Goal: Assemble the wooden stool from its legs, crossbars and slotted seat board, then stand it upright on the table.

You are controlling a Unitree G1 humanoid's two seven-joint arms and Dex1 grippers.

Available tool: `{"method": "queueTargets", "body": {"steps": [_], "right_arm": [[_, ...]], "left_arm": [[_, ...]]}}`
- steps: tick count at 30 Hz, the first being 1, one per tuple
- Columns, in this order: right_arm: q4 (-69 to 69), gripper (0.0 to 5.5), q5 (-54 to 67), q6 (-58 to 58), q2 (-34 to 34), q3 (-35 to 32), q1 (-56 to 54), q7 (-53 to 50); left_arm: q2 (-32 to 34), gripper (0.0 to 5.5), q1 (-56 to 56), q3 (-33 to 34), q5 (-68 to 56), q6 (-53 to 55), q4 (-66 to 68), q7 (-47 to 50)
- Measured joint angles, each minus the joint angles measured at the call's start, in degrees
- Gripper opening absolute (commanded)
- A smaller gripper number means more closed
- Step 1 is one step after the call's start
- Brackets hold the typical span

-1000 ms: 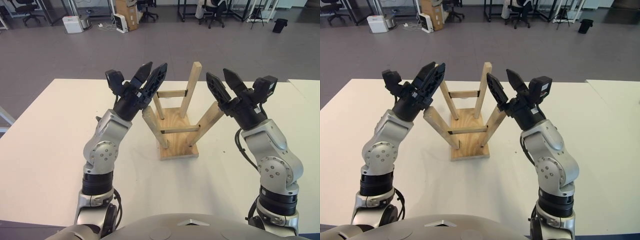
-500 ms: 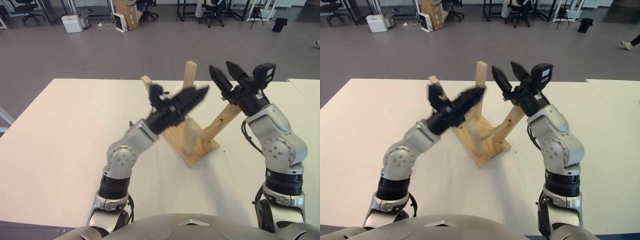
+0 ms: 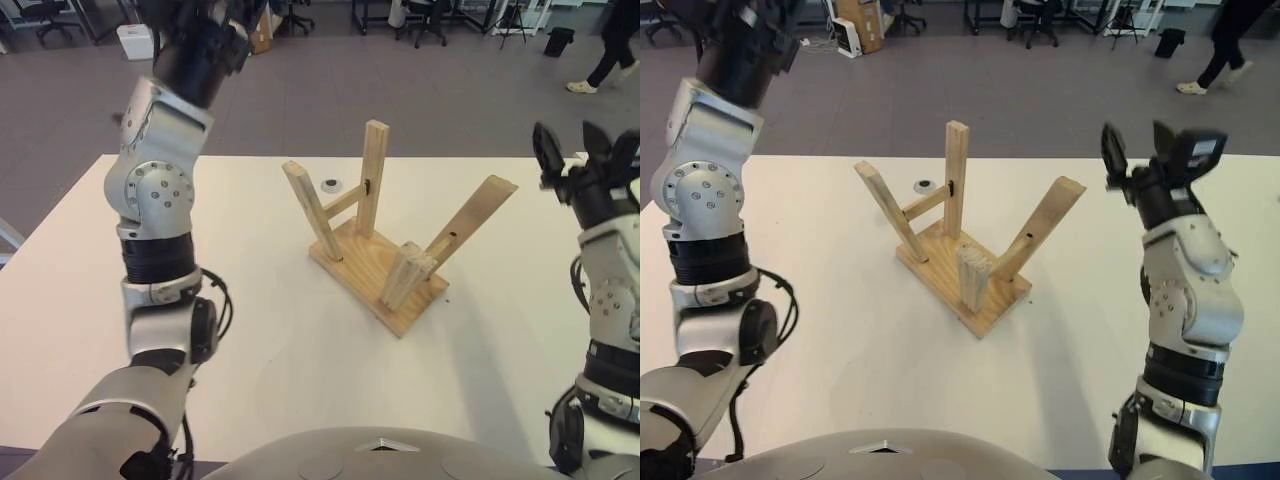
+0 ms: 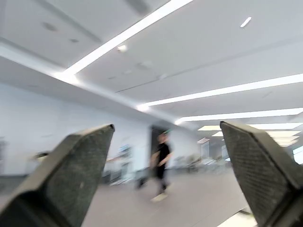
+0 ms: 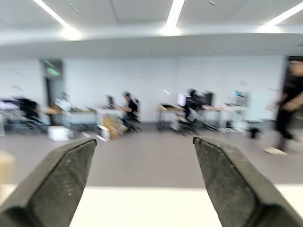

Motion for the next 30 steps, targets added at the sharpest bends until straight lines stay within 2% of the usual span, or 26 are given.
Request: {"method": "queueTargets", "body": {"steps": [2, 4, 5, 9, 13, 16, 20, 23, 27, 30], "right_arm": [[4.49, 3.82, -8.00, -1.24, -0.21, 3.70, 10.14, -0.58], [7.03, 3.82, -17.39, -5.61, -1.43, 11.09, 16.75, -0.12], [8.39, 3.82, -22.52, -8.07, -2.27, 16.99, 20.43, 0.94], [2.90, 3.82, -28.92, -8.58, -2.59, 25.85, 23.99, 4.53], [-5.72, 3.82, -28.92, -2.33, -2.60, 27.84, 24.45, 7.99], [-4.39, 3.82, -29.47, -0.46, -1.89, 29.55, 22.35, 9.04], [10.77, 3.82, -33.83, -5.62, -0.46, 31.95, 10.96, 6.91], [21.51, 3.82, -35.13, -9.48, 0.49, 32.41, 3.24, 6.37], [29.95, 3.82, -35.03, -14.15, 2.59, 32.01, -1.50, 5.76], [35.02, 3.82, -35.01, -17.51, 4.06, 31.30, -3.55, 5.11]], "left_arm": [[5.93, 4.11, 2.36, -3.29, 11.85, -7.34, 16.77, -4.12], [7.40, 4.11, 3.86, -4.38, 17.06, -12.68, 28.09, -6.03], [7.40, 4.11, 5.60, -3.97, 18.50, -15.32, 32.87, -6.47], [5.29, 4.11, 9.01, -4.08, 22.32, -22.39, 38.81, -8.54], [4.30, 4.11, 8.17, -4.04, 25.19, -27.05, 49.06, -9.55], [3.45, 4.11, 7.27, -3.97, 26.37, -28.82, 52.19, -10.86], [0.74, 4.11, 6.43, -4.85, 28.05, -30.88, 56.13, -13.17], [-0.78, 4.11, 4.31, -8.07, 32.93, -33.57, 61.07, -15.84], [-5.65, 4.11, -0.12, -9.08, 33.96, -34.85, 62.97, -22.24], [-7.28, 4.11, 0.74, -9.24, 32.90, -34.85, 59.85, -30.56]]}}
